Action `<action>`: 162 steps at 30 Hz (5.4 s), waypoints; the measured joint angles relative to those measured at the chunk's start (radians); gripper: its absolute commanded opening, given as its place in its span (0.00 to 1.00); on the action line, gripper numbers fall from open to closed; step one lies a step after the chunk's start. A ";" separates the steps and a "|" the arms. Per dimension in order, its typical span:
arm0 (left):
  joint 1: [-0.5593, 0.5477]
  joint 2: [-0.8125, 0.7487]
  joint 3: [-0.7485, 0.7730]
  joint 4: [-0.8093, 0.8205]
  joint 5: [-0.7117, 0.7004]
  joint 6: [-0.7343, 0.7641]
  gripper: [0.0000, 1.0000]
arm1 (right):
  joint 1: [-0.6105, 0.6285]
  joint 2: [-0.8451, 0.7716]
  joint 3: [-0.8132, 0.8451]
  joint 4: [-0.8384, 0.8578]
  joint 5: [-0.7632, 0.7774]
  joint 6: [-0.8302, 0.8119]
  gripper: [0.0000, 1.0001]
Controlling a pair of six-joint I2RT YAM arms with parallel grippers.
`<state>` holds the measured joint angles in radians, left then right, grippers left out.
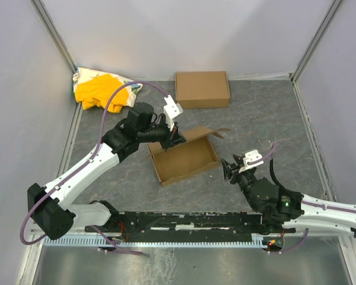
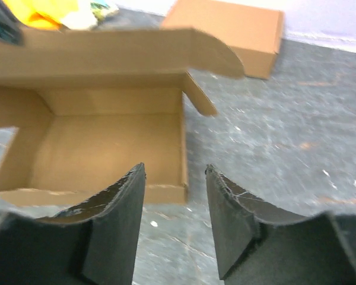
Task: Fold the paper box
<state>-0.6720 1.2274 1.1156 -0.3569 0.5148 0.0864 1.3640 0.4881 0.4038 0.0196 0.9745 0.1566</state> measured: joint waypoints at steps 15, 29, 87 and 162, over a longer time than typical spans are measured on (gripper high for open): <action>0.000 0.000 0.026 0.000 -0.069 -0.001 0.03 | -0.499 0.286 0.283 -0.423 -0.175 0.199 0.48; 0.000 0.000 0.088 0.019 -0.156 -0.021 0.03 | -0.889 0.477 0.299 -0.207 -0.927 0.084 0.68; 0.003 0.005 0.078 0.091 -0.180 -0.069 0.03 | -0.961 0.844 0.335 0.123 -1.256 0.034 0.20; -0.204 -0.554 -0.580 -0.126 -0.886 -1.027 0.50 | -1.009 0.921 0.683 -0.511 -1.052 0.284 0.61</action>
<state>-0.8764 0.6735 0.5358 -0.4831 -0.3714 -0.9409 0.3546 1.4086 1.0866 -0.4911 -0.0776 0.4404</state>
